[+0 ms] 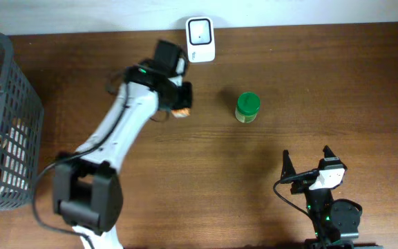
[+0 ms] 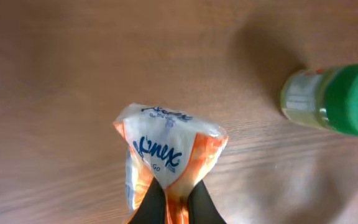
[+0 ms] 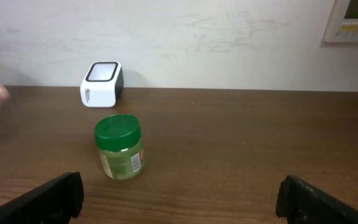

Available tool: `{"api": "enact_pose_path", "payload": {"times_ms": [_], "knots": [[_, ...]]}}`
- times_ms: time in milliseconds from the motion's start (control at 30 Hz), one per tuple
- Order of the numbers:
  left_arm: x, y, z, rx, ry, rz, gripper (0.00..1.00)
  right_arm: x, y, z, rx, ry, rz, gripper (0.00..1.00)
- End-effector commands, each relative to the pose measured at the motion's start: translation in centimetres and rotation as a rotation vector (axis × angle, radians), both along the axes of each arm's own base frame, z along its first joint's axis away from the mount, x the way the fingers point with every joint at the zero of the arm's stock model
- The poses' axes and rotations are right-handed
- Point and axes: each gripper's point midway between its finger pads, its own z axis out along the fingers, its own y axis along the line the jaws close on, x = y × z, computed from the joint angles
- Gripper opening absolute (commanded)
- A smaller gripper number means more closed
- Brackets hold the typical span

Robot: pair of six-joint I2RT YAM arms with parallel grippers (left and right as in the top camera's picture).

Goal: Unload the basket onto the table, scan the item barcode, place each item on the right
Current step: 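Carry the orange tissue pack beside the jar and release it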

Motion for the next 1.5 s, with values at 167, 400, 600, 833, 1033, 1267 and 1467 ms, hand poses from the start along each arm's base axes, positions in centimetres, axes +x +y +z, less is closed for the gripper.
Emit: {"api": "enact_pose_path", "payload": {"times_ms": [167,400,600,833,1033,1267,1467], "knots": [[-2.7,-6.9,-7.6,-0.007,0.095,-0.021,0.0,0.0,0.1,-0.2,0.003,0.003,0.0,0.98],[-2.8,-8.7,-7.7,-0.022,0.068,-0.056,0.04,0.0,0.1,-0.2,0.003,0.003,0.0,0.98],[-2.9,-8.7,-7.7,-0.021,0.068,-0.057,0.69,0.0,0.1,-0.2,0.003,0.003,0.0,0.98],[-1.9,-9.0,-6.3,-0.02,0.019,-0.091,1.0,0.0,0.1,-0.2,0.003,0.003,0.0,0.98],[1.2,-7.1,1.1,-0.021,-0.163,-0.092,0.99,0.0,0.1,-0.2,0.003,0.003,0.0,0.98],[1.8,1.6,13.8,0.03,-0.428,-0.094,0.99,0.0,0.1,-0.2,0.003,0.003,0.0,0.98],[0.4,12.4,23.2,0.215,-0.67,0.076,0.99,0.0,0.1,-0.2,0.003,0.003,0.0,0.98]]}}
